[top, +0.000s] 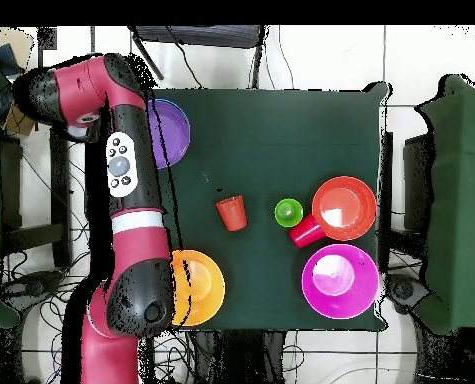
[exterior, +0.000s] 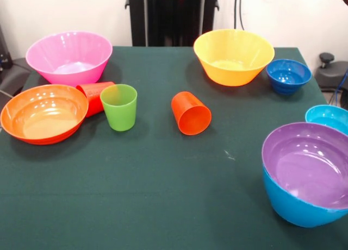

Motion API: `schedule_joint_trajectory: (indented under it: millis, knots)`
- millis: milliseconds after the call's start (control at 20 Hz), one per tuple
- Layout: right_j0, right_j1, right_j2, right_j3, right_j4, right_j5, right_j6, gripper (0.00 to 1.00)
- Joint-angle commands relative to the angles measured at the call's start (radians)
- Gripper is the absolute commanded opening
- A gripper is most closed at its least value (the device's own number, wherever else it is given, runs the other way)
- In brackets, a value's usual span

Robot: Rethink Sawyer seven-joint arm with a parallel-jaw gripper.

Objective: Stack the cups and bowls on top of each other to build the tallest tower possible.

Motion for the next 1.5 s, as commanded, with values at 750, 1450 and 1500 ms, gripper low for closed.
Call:
schedule_joint_trajectory:
  millis: [750,1450,1500]
  knots:
    - [-0.081,0.097,-0.334,0.063,0.123,-0.171,-0.053,0.0]
    - [-0.05,0.102,-0.227,0.143,0.035,-0.17,-0.055,0.0]
    - [-0.048,0.101,-0.221,0.147,0.03,-0.171,-0.056,0.0]
